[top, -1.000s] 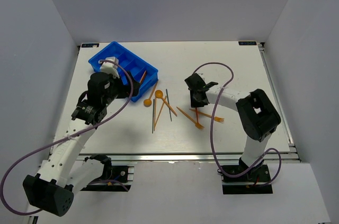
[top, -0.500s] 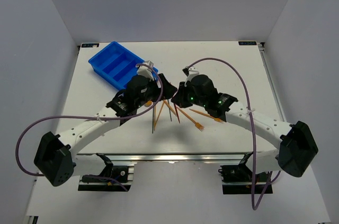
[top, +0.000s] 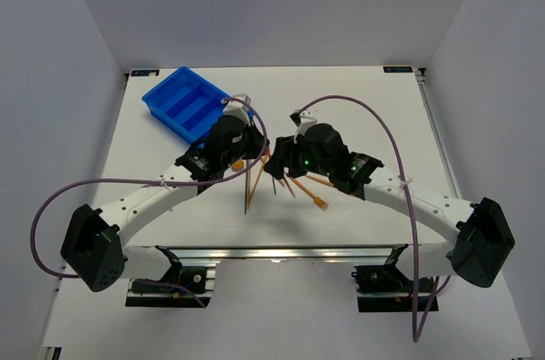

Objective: Sort the eating utensils into containers

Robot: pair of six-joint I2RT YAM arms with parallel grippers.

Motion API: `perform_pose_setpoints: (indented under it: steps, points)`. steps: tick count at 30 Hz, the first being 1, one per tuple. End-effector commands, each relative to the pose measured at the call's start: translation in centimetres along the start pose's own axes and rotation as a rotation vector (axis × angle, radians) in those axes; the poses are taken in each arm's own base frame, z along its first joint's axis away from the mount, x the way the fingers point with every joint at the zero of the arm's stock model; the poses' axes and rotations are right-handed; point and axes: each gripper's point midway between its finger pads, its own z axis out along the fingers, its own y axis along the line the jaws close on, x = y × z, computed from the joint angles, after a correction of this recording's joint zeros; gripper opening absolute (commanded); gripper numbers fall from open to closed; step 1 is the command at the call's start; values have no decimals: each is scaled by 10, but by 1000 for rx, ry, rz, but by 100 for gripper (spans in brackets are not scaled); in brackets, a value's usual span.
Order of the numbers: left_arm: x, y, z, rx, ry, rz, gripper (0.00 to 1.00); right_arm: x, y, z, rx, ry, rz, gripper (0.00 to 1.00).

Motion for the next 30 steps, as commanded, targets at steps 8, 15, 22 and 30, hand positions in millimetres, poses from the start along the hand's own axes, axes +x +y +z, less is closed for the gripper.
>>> perform_pose_setpoints:
  steps: [8, 15, 22, 30]
  points:
    - [-147, 146, 17, -579, -69, 488, 0, -30, -65, -59, 196, -173, 57, 89]
    - [-213, 183, 58, -837, -180, 883, 0, -18, -80, -90, 259, -157, -8, 89]
    - [-230, 187, 85, -871, -185, 1066, 0, -2, -84, -106, 250, -151, -48, 89]
    - [-241, 170, 90, -764, -199, 1073, 0, 13, -95, -78, 261, -68, -63, 89]
